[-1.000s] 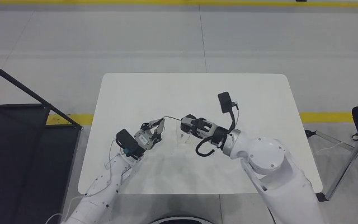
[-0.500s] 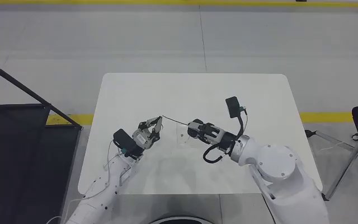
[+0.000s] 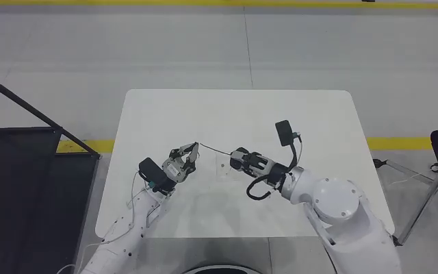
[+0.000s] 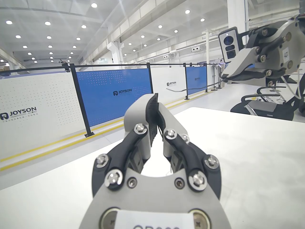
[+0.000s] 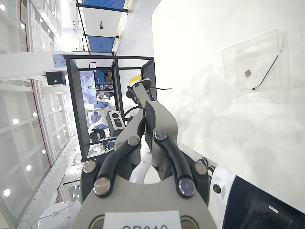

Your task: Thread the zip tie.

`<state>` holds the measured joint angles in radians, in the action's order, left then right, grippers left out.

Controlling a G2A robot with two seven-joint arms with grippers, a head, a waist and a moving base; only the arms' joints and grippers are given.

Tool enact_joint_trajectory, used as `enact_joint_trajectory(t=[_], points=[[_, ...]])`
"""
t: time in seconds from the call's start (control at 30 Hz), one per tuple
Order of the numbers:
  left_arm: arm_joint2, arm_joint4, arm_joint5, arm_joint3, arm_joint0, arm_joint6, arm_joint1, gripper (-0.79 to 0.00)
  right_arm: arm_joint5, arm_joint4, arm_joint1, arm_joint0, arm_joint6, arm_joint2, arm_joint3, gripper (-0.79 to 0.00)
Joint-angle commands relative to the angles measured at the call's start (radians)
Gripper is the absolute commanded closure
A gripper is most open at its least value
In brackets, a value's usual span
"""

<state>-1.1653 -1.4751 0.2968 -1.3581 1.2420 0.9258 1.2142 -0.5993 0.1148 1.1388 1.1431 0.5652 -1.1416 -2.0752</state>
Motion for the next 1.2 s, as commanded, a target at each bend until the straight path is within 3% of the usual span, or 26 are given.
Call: enact_joint_trajectory(t=[0.0, 1.17], points=[[0.0, 0.0, 0.0, 0.0, 0.0, 0.0, 0.0, 0.0, 0.0, -0.001, 0.001, -0.005, -0.004, 0.008, 0.003, 0.0], [0.0, 0.0, 0.0, 0.0, 0.0, 0.0, 0.0, 0.0, -0.016, 0.042, 0.017, -0.06, -0.022, 0.045, 0.052, 0.0]])
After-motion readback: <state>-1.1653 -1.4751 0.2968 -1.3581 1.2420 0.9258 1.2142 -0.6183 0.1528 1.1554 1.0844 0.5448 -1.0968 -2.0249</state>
